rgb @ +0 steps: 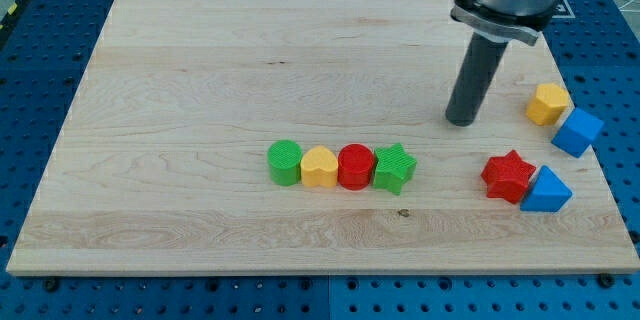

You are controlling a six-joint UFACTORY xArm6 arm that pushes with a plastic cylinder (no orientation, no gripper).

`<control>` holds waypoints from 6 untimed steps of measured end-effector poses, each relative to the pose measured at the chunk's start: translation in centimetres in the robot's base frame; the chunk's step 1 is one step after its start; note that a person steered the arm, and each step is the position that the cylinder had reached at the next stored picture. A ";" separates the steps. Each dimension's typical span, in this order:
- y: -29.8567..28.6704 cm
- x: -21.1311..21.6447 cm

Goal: Slide red star to the bottom center

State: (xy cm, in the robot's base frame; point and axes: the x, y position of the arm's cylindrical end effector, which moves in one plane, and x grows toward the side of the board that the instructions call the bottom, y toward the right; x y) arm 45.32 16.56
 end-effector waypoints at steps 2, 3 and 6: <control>5.6 -1.3; 6.4 -2.2; 4.7 0.1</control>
State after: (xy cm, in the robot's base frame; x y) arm 45.40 21.31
